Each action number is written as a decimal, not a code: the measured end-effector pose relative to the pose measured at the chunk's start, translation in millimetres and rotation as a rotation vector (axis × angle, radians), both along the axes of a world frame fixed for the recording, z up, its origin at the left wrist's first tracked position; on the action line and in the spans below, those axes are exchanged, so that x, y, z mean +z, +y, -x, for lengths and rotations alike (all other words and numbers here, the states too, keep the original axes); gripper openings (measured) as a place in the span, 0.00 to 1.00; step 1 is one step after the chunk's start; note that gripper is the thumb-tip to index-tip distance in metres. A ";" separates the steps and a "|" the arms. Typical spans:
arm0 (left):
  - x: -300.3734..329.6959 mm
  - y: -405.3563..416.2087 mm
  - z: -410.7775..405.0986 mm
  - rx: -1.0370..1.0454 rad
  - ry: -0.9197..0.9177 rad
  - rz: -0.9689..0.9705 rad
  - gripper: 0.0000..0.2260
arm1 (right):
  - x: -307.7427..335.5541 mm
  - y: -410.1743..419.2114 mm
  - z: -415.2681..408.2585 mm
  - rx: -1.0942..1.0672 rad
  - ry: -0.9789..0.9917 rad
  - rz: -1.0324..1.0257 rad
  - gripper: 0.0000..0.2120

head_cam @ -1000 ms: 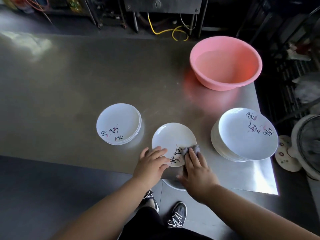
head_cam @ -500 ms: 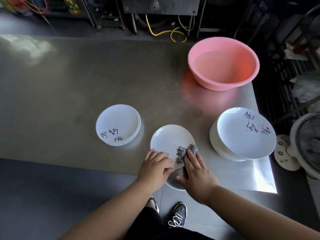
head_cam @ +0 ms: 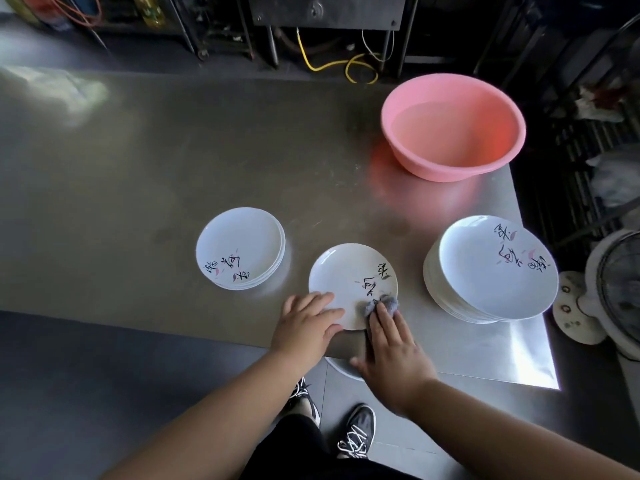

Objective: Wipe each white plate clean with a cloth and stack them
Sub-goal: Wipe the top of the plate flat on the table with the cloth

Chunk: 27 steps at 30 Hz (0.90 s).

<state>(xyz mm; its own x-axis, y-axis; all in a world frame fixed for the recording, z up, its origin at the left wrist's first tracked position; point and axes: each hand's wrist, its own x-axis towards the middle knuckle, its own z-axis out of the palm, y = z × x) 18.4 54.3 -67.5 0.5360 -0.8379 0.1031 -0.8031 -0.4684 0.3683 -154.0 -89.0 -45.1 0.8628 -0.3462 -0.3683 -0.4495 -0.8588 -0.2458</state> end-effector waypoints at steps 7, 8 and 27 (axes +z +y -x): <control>10.0 -1.0 4.3 0.049 0.057 -0.008 0.11 | -6.4 -54.1 -48.3 -0.107 -0.175 0.005 0.36; 11.3 -1.6 4.3 0.053 0.076 -0.014 0.12 | -10.1 -51.8 -44.4 -0.098 -0.221 0.024 0.35; 48.0 -12.2 -41.1 0.101 0.075 -0.252 0.27 | 35.5 -57.2 -62.6 -0.539 0.270 -0.150 0.27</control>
<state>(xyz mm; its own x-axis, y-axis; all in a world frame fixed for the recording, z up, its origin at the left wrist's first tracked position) 59.5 42.0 -19.5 0.6164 -0.7740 -0.1448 -0.7225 -0.6290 0.2870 -91.4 -146.3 -9.6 0.4505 -0.6350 -0.6276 -0.8735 -0.4587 -0.1630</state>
